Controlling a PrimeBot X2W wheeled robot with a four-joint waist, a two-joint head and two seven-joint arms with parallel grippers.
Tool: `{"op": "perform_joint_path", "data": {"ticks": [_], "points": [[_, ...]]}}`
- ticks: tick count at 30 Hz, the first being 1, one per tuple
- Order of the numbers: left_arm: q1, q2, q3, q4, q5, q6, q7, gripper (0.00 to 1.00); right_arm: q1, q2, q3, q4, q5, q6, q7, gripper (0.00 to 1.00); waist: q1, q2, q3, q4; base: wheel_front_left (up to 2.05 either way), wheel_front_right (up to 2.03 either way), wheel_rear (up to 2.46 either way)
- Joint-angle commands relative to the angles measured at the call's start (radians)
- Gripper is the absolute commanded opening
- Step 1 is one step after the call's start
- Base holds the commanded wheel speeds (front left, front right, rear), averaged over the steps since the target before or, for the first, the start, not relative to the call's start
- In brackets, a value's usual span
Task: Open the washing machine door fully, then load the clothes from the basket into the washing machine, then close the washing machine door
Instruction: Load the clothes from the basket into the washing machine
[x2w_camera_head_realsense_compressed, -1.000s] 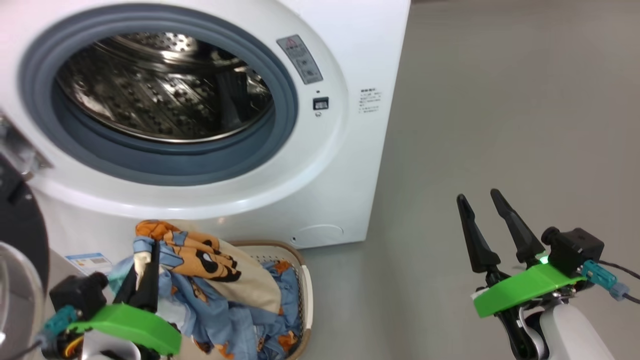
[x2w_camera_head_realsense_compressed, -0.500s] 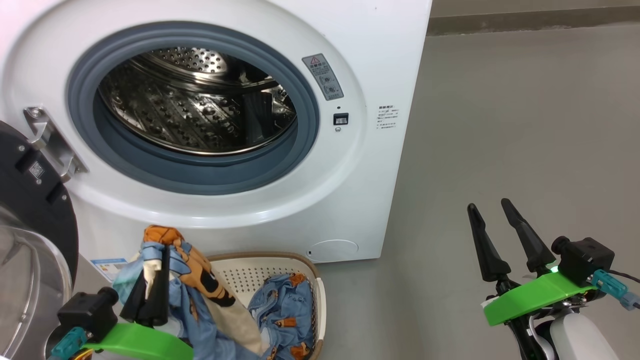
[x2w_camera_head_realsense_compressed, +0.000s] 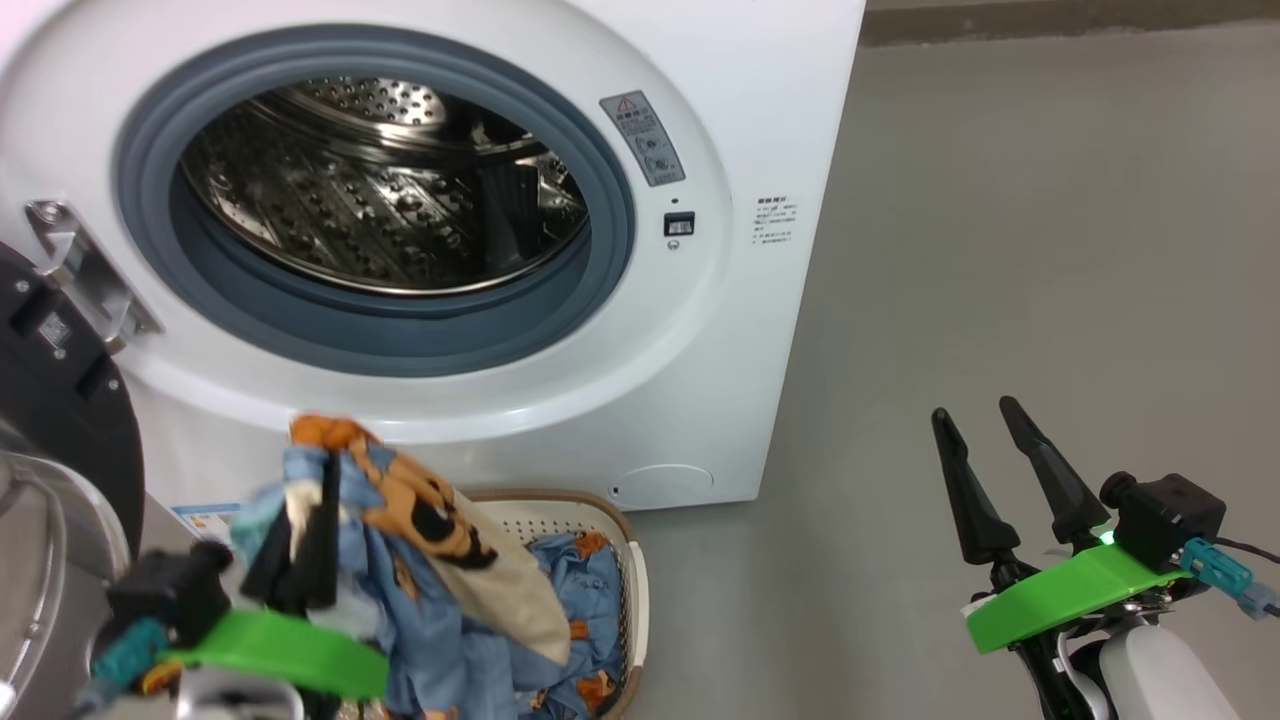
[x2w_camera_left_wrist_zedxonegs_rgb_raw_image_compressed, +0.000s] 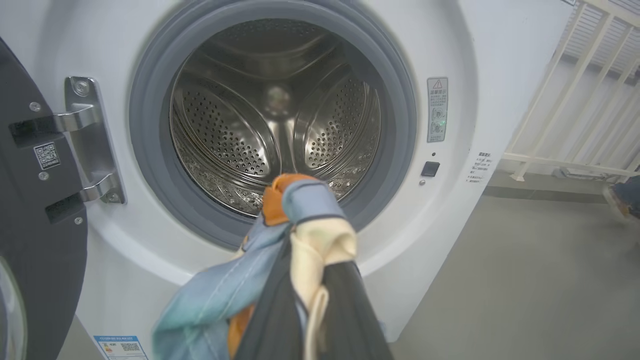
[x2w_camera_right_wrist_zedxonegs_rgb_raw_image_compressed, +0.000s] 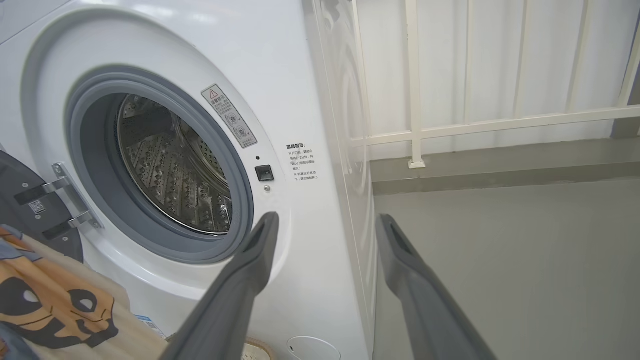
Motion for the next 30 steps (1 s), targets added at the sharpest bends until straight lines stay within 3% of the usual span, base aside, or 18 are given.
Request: {"op": "perform_joint_path", "data": {"ticks": [1, 7, 11, 21, 30], "points": [[-0.100, 0.024, 0.045, -0.026, 0.010, -0.004, -0.002, 0.00, -0.021, -0.008, 0.028, -0.028, -0.005, 0.002, -0.005, 1.00, 0.0001, 0.0000, 0.018, -0.008, 0.00, 0.00, 0.00], [-0.217, 0.034, 0.047, 0.002, 0.018, -0.019, 0.016, 0.00, -0.033, -0.003, 0.039, -0.032, -0.006, 0.002, -0.005, 1.00, 0.0001, 0.0000, 0.059, -0.028, 0.00, 0.00, 0.00], [-0.321, 0.034, 0.047, 0.071, 0.005, -0.051, 0.032, 0.00, -0.049, 0.004, 0.042, -0.041, -0.011, 0.002, -0.005, 1.00, 0.0001, 0.0000, 0.108, -0.050, 0.00, 0.00, 0.00], [-0.603, 0.048, 0.066, 0.402, -0.014, -0.136, 0.023, 0.00, -0.117, 0.053, 0.050, -0.072, -0.029, 0.002, -0.005, 1.00, 0.0001, 0.0000, 0.280, -0.130, 0.00, 0.00, 0.00], [-0.826, 0.078, 0.067, 0.628, -0.002, -0.176, 0.001, 0.00, -0.174, 0.089, 0.040, -0.105, -0.041, 0.002, -0.005, 1.00, 0.0001, 0.0000, 0.430, -0.207, 0.00, 0.00, 0.00]]}}
